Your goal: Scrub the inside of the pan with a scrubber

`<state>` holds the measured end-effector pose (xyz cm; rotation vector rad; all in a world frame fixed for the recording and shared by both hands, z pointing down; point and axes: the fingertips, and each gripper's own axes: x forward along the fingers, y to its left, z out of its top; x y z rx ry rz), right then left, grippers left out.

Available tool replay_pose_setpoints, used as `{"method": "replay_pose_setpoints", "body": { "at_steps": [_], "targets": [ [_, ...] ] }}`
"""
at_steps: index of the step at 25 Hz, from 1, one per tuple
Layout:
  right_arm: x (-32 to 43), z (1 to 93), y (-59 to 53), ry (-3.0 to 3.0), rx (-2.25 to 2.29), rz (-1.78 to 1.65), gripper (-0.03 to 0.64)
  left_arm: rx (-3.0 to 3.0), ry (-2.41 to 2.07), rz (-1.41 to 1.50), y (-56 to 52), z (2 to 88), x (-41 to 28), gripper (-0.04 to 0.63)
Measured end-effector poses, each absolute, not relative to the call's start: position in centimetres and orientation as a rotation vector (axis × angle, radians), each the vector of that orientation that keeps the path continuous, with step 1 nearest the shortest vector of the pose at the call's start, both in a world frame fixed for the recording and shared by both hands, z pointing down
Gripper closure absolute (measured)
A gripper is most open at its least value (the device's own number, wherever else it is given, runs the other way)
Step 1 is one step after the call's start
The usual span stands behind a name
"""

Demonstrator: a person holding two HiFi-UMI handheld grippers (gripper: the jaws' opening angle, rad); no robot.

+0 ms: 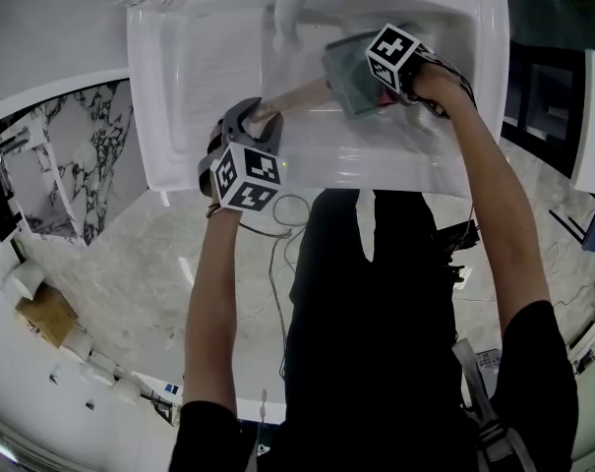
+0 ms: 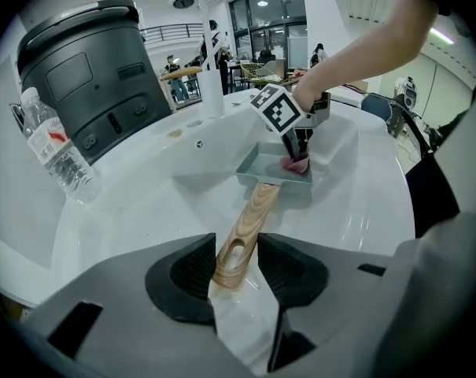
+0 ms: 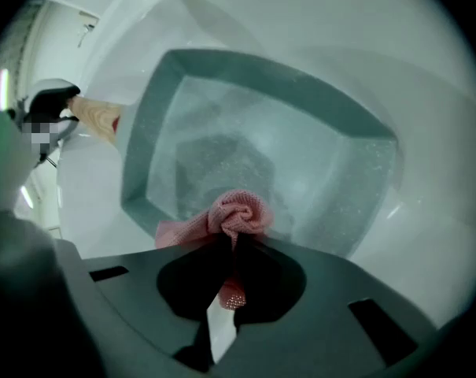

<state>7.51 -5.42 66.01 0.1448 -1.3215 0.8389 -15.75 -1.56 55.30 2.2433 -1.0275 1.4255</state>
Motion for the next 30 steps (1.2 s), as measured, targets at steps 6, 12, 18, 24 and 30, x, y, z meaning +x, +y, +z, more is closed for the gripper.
{"method": "replay_pose_setpoints", "body": {
  "at_steps": [6, 12, 18, 24, 30],
  "targets": [
    [1.7, 64.4, -3.4, -1.485, 0.061, 1.008, 0.581, 2.249, -1.023, 1.426, -1.6, 55.2, -15.6, 0.433],
    [-2.7, 63.6, -4.9, -1.726, 0.228, 0.995, 0.581, 2.282, -0.998, 1.457, -1.5, 55.3, -15.7, 0.434],
    [-4.3, 63.5, -9.1, -1.977, 0.434, 0.754, 0.580, 2.301, -0.993, 1.508, -1.3, 55.4, -15.8, 0.434],
    [-5.2, 63.4, -13.5, -2.011, 0.614, 0.320, 0.578, 2.287, -1.003, 1.508, -1.4, 55.4, -15.7, 0.433],
    [0.0, 65.4, -15.8, -1.794, 0.663, -0.076, 0.578, 2.270, -1.015, 1.500, -1.5, 55.4, -15.7, 0.433]
  ]
}}
